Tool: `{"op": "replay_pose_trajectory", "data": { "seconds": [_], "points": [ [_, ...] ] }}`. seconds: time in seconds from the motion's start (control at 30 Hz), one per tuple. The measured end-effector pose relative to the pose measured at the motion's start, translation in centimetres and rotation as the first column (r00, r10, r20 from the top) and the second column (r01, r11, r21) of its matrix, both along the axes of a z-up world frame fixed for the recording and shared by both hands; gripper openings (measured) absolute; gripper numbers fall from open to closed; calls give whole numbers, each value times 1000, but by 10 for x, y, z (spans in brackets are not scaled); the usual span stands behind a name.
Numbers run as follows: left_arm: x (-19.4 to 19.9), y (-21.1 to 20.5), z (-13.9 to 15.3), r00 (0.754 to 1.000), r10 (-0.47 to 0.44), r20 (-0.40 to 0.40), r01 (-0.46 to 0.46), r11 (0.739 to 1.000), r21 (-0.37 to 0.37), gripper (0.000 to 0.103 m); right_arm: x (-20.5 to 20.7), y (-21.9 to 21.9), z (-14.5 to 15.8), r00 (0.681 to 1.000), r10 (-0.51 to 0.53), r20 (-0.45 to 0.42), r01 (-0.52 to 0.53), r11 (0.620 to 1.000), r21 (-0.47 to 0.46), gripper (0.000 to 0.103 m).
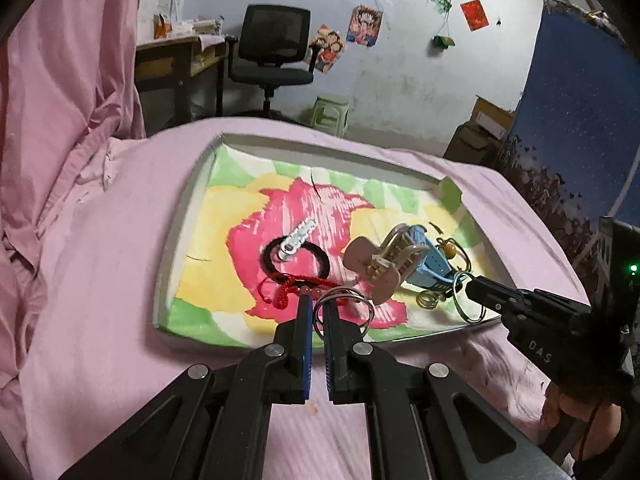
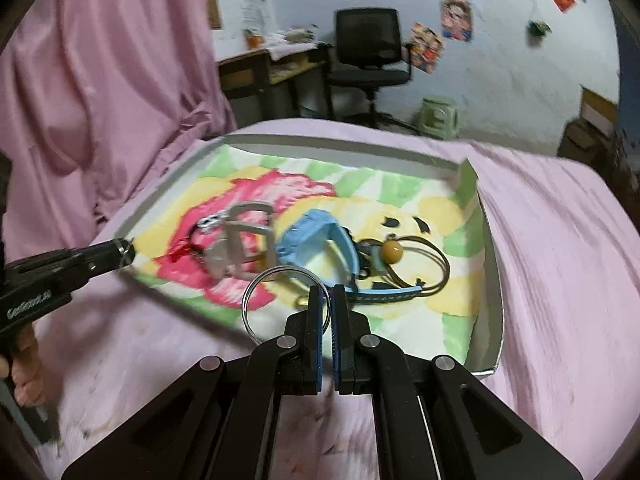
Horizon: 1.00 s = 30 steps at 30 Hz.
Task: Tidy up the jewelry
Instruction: 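Carry both key rings into the tray and open both tools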
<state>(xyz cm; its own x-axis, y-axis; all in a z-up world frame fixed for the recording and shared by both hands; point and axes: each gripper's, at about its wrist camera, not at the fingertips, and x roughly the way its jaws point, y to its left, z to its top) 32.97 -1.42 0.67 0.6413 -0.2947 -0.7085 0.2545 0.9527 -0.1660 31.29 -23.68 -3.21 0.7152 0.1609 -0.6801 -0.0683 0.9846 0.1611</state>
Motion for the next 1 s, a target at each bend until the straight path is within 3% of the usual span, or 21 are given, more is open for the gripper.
{"op": "replay_pose_trajectory", "data": {
  "seconds": [0.27,0.7,0.8,0.87,1.0],
  "points": [
    [12,-7,-17,999,1,-32,1,999,40,6,14,1,-27,998,-23,-53,23,1000,-12,4],
    [11,-10,-17,1000,-4,-31,6,998,56,8,14,-1,-31,997,-35,-70,34,999,-15,5],
    [6,-12,-15,1000,-18,-19,19,998,53,22,13,-3,-30,997,-36,-71,35,999,-16,5],
    [1,-14,-13,1000,-17,4,16,997,70,44,11,-4,-30,997,-35,-68,34,999,-16,5],
    [-6,-14,-10,999,-20,29,17,996,88,48,8,-5,-27,998,-34,-58,32,999,-19,5]
  ]
}}
